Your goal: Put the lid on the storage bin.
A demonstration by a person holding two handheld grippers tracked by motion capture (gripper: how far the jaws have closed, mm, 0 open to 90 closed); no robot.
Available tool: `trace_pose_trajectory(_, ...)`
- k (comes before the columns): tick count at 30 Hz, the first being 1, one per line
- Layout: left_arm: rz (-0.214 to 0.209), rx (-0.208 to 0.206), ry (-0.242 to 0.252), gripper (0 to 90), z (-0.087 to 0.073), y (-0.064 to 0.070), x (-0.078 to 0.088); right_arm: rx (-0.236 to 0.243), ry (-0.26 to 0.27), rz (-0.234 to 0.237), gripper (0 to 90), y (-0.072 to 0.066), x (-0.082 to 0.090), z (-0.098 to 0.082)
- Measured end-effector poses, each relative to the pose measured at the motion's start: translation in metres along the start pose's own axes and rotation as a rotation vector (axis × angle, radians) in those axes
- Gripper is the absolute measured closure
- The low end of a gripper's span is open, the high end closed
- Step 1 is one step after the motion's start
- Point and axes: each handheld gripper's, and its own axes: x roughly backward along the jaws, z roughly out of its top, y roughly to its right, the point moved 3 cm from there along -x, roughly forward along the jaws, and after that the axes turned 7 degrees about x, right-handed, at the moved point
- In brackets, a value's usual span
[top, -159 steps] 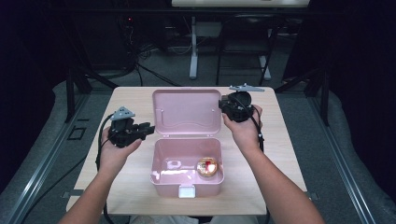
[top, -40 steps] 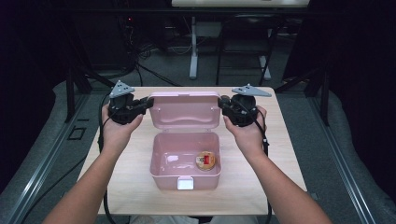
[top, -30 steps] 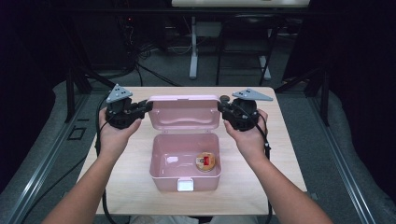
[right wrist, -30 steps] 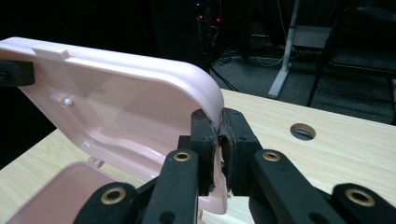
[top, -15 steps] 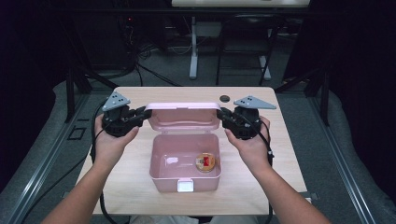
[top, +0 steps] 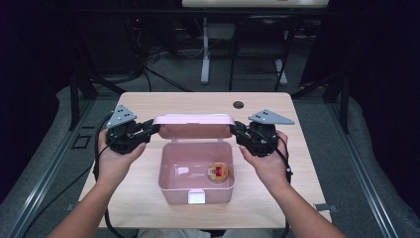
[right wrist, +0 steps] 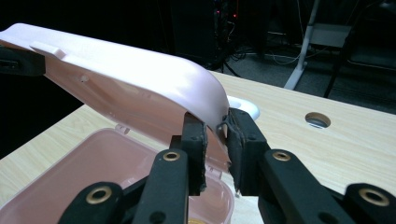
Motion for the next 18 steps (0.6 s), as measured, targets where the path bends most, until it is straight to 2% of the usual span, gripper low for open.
trace_pose_trajectory(18,-0.021,0.004,-0.01,73.7,-0.012,0.005,0.008,-0.029,0.006,0.029,76.5,-0.007,0.01,-0.016)
